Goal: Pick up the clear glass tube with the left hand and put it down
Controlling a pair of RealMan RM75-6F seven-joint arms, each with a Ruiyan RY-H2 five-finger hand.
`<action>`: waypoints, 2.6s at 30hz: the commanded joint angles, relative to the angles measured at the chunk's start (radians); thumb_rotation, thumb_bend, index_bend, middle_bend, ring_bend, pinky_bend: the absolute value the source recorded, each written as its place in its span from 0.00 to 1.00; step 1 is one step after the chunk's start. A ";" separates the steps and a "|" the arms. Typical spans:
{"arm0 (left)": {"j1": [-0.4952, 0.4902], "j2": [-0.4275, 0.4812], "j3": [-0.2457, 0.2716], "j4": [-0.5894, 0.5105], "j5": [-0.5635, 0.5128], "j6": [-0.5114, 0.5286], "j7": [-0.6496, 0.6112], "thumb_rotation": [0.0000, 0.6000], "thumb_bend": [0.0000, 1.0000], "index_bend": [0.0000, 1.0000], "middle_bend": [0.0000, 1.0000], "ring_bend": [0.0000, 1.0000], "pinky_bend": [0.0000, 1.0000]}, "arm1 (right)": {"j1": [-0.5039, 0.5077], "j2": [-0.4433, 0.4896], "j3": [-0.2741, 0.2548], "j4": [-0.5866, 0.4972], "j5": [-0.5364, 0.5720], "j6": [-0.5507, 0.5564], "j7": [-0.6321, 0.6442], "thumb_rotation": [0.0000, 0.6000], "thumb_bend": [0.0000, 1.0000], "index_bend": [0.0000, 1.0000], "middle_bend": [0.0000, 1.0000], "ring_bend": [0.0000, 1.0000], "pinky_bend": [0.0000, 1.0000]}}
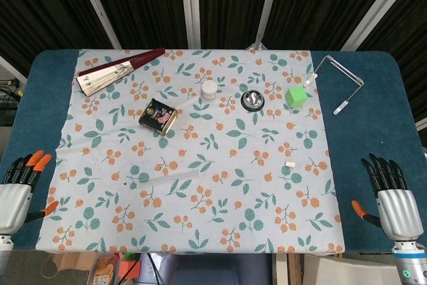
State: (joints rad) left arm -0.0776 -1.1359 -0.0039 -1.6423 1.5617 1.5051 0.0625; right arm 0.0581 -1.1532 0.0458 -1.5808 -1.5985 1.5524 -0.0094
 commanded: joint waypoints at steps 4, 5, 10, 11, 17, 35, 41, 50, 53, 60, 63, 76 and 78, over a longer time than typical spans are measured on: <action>0.000 0.004 0.000 0.002 -0.001 -0.002 -0.008 1.00 0.11 0.00 0.00 0.00 0.00 | 0.000 -0.003 -0.002 -0.001 -0.003 0.000 -0.006 1.00 0.27 0.00 0.00 0.00 0.00; 0.000 0.006 0.001 0.002 0.000 -0.003 -0.009 1.00 0.11 0.00 0.00 0.00 0.00 | 0.000 -0.003 -0.003 -0.002 -0.003 -0.001 -0.008 1.00 0.27 0.00 0.00 0.00 0.00; 0.003 0.011 0.004 -0.002 0.000 -0.002 -0.011 1.00 0.10 0.00 0.00 0.00 0.00 | -0.001 -0.003 -0.005 -0.009 -0.006 0.001 -0.013 1.00 0.27 0.00 0.00 0.00 0.00; 0.003 0.012 0.004 -0.004 -0.001 -0.001 -0.011 1.00 0.11 0.00 0.00 0.00 0.00 | -0.001 -0.003 -0.005 -0.010 -0.007 0.002 -0.014 1.00 0.27 0.00 0.00 0.00 0.00; 0.005 0.015 0.007 -0.010 0.002 -0.002 -0.006 1.00 0.11 0.00 0.00 0.00 0.00 | 0.002 -0.007 -0.005 -0.011 -0.004 -0.004 -0.012 1.00 0.28 0.00 0.00 0.00 0.00; 0.000 0.018 0.014 -0.038 -0.005 -0.025 0.022 1.00 0.11 0.00 0.00 0.00 0.00 | 0.006 -0.019 -0.005 -0.010 -0.006 -0.005 -0.012 1.00 0.27 0.00 0.00 0.00 0.00; 0.001 0.015 0.014 -0.039 0.006 -0.017 0.029 1.00 0.10 0.00 0.00 0.00 0.00 | 0.005 -0.018 -0.005 -0.009 -0.006 -0.003 -0.008 1.00 0.28 0.00 0.00 0.00 0.00; 0.001 0.014 0.014 -0.036 0.005 -0.017 0.026 1.00 0.11 0.00 0.00 0.00 0.00 | 0.004 -0.017 -0.005 -0.008 -0.009 0.001 -0.007 1.00 0.28 0.00 0.00 0.00 0.00; 0.000 0.013 0.013 -0.037 0.004 -0.020 0.028 1.00 0.11 0.00 0.00 0.00 0.00 | 0.003 -0.016 -0.005 -0.008 -0.008 0.002 -0.007 1.00 0.27 0.00 0.00 0.00 0.00; -0.029 0.015 -0.006 -0.096 -0.044 -0.075 0.073 1.00 0.14 0.13 0.10 0.00 0.00 | 0.004 -0.016 -0.005 -0.009 -0.007 0.001 -0.003 1.00 0.28 0.00 0.00 0.00 0.00; -0.059 0.013 -0.033 -0.157 -0.088 -0.115 0.139 1.00 0.18 0.18 0.22 0.01 0.00 | 0.004 -0.016 -0.004 -0.009 -0.004 -0.001 0.002 1.00 0.28 0.00 0.00 0.00 0.00; -0.279 -0.209 -0.186 -0.345 -0.468 -0.249 0.595 1.00 0.28 0.35 0.42 0.07 0.00 | 0.003 -0.009 -0.001 -0.007 0.004 -0.001 0.022 1.00 0.27 0.00 0.00 0.00 0.00; -0.297 -0.237 -0.190 -0.349 -0.500 -0.243 0.633 1.00 0.28 0.36 0.43 0.08 0.00 | 0.002 -0.008 -0.002 -0.007 0.004 0.000 0.025 1.00 0.27 0.00 0.00 0.00 0.00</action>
State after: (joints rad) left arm -0.3319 -1.3221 -0.1690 -1.9657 1.1181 1.2702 0.6371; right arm 0.0603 -1.1615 0.0443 -1.5882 -1.5946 1.5526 0.0156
